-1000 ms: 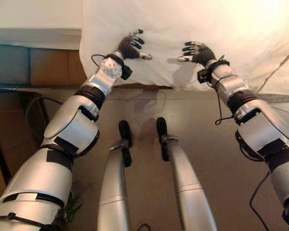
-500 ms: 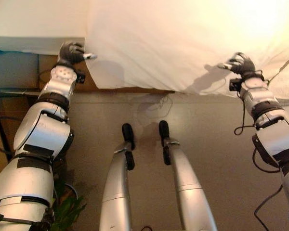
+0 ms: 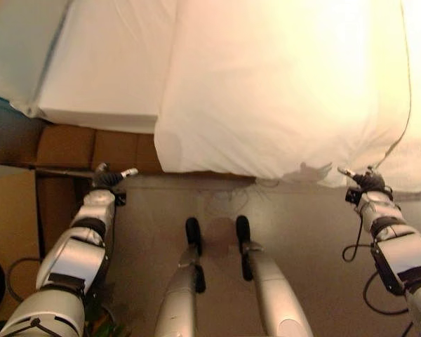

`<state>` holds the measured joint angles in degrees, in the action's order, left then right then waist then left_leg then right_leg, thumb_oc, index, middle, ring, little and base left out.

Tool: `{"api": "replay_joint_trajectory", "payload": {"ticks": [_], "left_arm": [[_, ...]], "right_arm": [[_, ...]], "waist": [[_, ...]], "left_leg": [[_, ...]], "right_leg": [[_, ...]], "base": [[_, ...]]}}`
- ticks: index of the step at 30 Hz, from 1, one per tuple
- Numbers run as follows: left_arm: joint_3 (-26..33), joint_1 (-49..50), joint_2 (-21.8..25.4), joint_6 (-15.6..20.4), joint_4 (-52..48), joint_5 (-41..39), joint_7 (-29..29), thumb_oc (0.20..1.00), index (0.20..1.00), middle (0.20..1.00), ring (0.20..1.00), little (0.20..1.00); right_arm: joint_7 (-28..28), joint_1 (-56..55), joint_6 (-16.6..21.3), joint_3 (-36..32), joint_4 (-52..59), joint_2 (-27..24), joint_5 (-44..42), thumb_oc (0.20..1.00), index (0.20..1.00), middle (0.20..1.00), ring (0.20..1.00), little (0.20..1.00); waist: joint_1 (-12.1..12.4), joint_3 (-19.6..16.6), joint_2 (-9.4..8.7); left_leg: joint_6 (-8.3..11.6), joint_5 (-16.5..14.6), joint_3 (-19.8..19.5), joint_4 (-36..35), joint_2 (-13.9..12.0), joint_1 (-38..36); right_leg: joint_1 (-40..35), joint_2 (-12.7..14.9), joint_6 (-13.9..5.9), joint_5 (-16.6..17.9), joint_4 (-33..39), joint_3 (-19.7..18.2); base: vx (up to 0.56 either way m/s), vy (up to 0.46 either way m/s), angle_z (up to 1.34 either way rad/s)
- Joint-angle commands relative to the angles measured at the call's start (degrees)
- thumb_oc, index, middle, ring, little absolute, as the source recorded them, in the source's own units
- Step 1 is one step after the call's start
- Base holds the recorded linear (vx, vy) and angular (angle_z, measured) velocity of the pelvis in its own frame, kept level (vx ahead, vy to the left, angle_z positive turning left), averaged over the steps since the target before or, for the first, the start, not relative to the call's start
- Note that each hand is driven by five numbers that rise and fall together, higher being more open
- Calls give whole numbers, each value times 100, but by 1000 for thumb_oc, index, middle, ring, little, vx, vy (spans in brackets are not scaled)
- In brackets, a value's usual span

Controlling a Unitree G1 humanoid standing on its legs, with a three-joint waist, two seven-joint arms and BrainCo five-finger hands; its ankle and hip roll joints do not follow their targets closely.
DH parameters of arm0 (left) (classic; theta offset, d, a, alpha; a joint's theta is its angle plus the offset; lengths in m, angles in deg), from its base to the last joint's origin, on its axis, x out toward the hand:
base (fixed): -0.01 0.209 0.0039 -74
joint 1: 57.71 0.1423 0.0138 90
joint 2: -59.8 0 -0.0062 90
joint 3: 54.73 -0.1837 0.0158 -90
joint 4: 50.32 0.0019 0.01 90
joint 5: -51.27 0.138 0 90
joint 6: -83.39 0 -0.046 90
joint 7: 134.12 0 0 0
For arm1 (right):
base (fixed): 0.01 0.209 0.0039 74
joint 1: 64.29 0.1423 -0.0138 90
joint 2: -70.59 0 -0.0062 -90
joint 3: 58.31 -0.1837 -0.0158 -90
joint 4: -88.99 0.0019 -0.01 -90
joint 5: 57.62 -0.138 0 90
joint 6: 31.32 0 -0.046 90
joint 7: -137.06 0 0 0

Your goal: Make the bed

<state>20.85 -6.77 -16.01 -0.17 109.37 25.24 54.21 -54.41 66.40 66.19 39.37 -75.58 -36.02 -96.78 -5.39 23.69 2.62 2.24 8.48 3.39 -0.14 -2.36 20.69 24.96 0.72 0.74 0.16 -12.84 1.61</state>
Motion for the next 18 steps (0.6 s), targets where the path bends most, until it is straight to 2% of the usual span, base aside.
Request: {"api": "replay_joint_trajectory", "payload": {"ticks": [1,2,3,4,6,7,10,13,14,15,18], "left_arm": [[-123,161,-341,477,76,77,-318,1000,1000,1000,1000,1000],[-57,403,-443,520,10,8,-339,1000,1000,1000,1000,1000],[-59,640,-588,538,-41,44,-412,1000,1000,1000,1000,1000],[-59,642,-588,537,-42,44,-412,1000,1000,1000,1000,1000],[-45,1200,-865,520,31,262,-548,1000,1000,1000,1000,1000],[66,1548,-1162,456,123,177,-695,1000,1000,1000,1000,1000],[154,1875,-1395,344,228,186,-797,1000,1000,1000,1000,1000],[104,2105,-1590,223,409,344,-974,1000,1000,1000,1000,1000],[57,2340,-1747,161,590,662,-1092,1000,1000,1000,1000,1000],[57,2340,-1747,161,590,662,-1092,1000,1000,1000,1000,1000],[-72,2655,-1964,91,910,1429,-1189,1000,1000,1000,1000,1000]], "right_arm": [[186,-454,488,-292,8,371,-573,1000,1000,1000,1000,1000],[249,-678,531,-373,91,551,-754,1000,1000,1000,1000,1000],[255,-903,518,-309,218,694,-586,1000,1000,1000,1000,1000],[253,-905,518,-309,220,695,-585,1000,1000,1000,1000,1000],[251,-1403,553,-356,375,1034,-405,1000,1000,1000,1000,1000],[300,-1689,584,-535,431,1213,-497,1000,1000,1000,1000,1000],[402,-1997,538,-733,440,1390,-686,1000,1000,1000,1000,1000],[500,-2213,451,-729,294,1484,-492,1000,1000,1000,1000,1000],[523,-2420,370,-750,130,1565,-198,1000,1000,1000,1000,1000],[523,-2420,370,-750,130,1565,-198,1000,1000,1000,1000,1000],[556,-2774,181,-496,-206,1795,675,1000,1000,1000,1000,1000]], "waist": [[-65,-494,48],[-42,-587,23],[-36,-700,-13],[-37,-699,-13],[-22,-1034,-118],[-20,-1215,-151],[-4,-1419,-185],[8,-1609,-208],[7,-1795,-227],[7,-1794,-227],[54,-2126,-280]], "left_leg": [[478,83,-173,-393,-188,-330],[485,93,-171,-486,-217,-457],[497,64,-177,-486,-230,-535],[497,64,-178,-486,-230,-537],[468,-17,-172,-486,-263,-757],[443,-59,-178,-486,-264,-945],[409,-124,-182,-486,-262,-1157],[374,-219,-189,-486,-257,-1345],[343,-299,-230,-486,-253,-1485],[343,-299,-230,-486,-253,-1486],[286,-480,-210,-486,-246,-1764]], "right_leg": [[-432,336,-797,432,870,-251],[-595,346,-798,486,1046,-244],[-751,377,-818,565,1206,-246],[-756,377,-818,567,1210,-245],[-1057,415,-847,624,1396,-277],[-1258,425,-851,598,1430,-294],[-1495,442,-851,540,1469,-295],[-1712,465,-855,487,1512,-258],[-1878,475,-865,471,1563,-253],[-1879,475,-865,472,1564,-253],[-2200,540,-917,475,1763,-240]], "base": [[130,46,14],[118,45,15],[63,33,9],[96,48,9],[113,90,12],[74,82,12],[85,74,4],[98,58,1],[63,43,1],[114,78,1],[72,50,0]]}}
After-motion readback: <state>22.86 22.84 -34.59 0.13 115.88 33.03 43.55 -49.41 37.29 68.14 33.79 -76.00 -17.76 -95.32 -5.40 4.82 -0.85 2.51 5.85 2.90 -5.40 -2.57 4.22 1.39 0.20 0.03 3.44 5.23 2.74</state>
